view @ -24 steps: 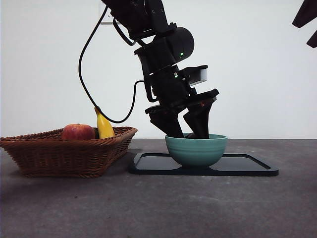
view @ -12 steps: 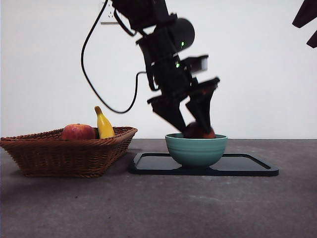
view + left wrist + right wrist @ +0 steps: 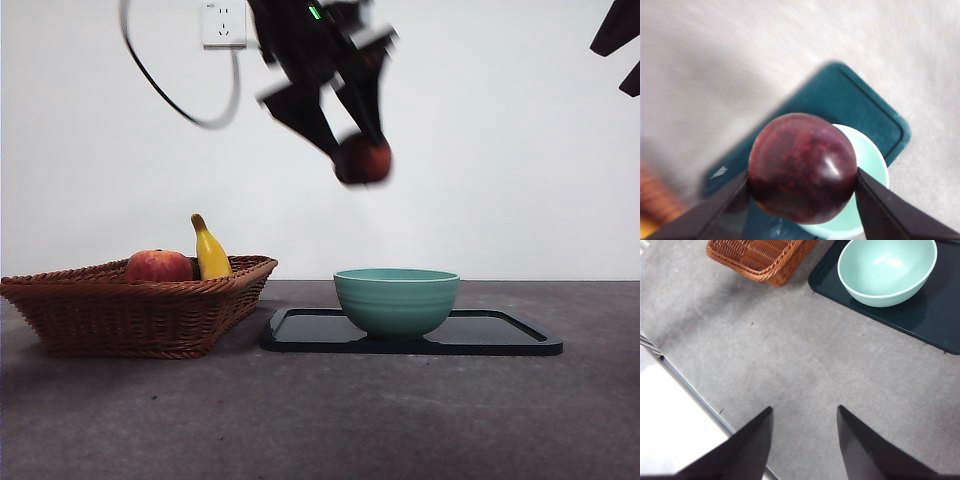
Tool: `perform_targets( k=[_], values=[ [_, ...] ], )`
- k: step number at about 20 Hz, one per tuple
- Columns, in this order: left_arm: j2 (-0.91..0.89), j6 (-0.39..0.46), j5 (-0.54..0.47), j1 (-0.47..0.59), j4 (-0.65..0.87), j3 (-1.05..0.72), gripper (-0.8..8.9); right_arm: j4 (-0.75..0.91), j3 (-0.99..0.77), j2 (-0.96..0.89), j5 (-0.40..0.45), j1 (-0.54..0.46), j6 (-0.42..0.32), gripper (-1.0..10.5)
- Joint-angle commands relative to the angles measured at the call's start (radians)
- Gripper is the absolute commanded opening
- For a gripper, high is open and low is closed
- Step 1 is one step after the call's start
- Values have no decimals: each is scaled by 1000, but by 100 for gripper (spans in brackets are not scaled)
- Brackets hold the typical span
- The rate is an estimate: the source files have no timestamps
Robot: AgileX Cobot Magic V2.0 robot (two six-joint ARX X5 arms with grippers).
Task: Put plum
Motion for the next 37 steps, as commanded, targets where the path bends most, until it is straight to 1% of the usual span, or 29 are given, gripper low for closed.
perform_targets(
  k=[1,7,12,14,17,20,24,25,28,33,37],
  values=[
    [-80,-21,0,32,-28,41,244,10,5,6,0,6,-16,204],
    [-283,-16,3,138,-193,41,244,15,5,6,0,6,-24,204],
    [-393,-3,3,219,-351,39,244,17,5,6,0,6,-31,204],
    [-420,-1,10,241,-377,15,244,17,5,6,0,6,-30,204],
    [-464,3,37,264,-374,-92,244,17,5,5,0,7,-30,204],
    [-523,2,37,274,-284,-291,244,17,5,5,0,6,-30,204],
    [-591,-13,36,280,-66,-596,244,17,5,5,0,6,-30,204],
    [-592,-13,35,283,-34,-645,244,17,5,5,0,7,-30,204],
    [-591,-13,32,294,129,-808,244,16,5,5,0,7,-30,204],
    [-589,-12,30,321,407,-1031,244,18,5,6,0,6,-30,204],
    [-554,4,-10,331,535,-1144,244,25,5,6,0,6,-30,204]
  ],
)
